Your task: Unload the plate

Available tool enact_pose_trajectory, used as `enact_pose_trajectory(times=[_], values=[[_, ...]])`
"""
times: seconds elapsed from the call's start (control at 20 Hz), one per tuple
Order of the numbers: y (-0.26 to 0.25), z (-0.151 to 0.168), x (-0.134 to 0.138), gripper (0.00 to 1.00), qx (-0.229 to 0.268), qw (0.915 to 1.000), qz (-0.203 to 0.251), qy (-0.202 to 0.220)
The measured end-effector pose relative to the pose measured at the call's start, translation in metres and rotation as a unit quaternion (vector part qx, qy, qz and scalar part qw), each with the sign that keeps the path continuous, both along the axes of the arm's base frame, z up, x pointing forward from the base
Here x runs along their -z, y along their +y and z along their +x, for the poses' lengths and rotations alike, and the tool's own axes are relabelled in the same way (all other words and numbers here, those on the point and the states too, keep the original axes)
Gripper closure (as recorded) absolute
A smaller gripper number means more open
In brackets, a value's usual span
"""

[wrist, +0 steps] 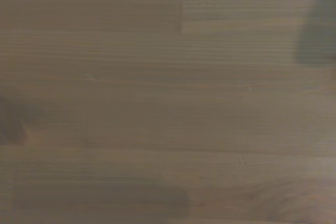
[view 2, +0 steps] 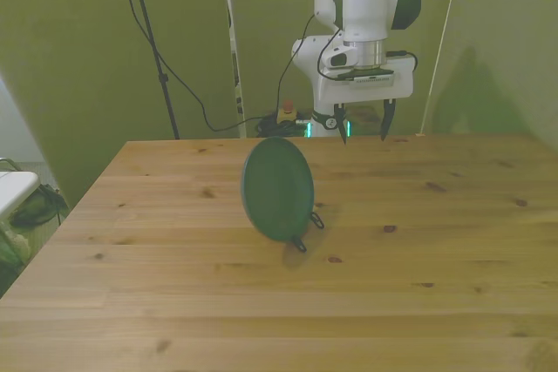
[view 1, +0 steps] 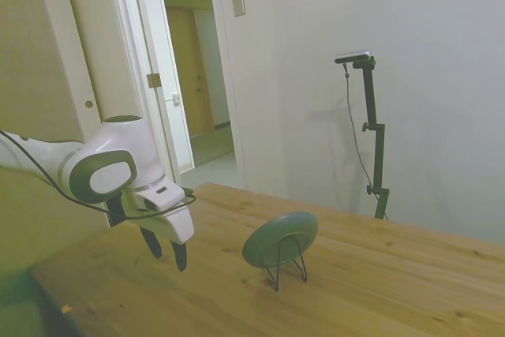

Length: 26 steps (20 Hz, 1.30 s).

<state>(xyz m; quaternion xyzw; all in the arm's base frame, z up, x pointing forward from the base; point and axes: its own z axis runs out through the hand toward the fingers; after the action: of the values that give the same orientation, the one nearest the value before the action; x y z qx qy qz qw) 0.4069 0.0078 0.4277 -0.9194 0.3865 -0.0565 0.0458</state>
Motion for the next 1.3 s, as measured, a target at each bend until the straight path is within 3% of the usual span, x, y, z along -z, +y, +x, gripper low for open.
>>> enact_pose_trajectory(times=[0.35,0.6,0.95,1.3], values=[[-0.002,-0.004,-0.003,0.00,0.003,1.0000,0.001,0.003],[-0.033,-0.007,-0.046,0.00,0.067,0.9970,-0.014,-0.037],[-0.107,-0.011,-0.122,0.00,0.165,0.9821,-0.037,-0.082],[-0.208,0.010,-0.155,0.00,0.242,0.9646,-0.036,-0.100]])
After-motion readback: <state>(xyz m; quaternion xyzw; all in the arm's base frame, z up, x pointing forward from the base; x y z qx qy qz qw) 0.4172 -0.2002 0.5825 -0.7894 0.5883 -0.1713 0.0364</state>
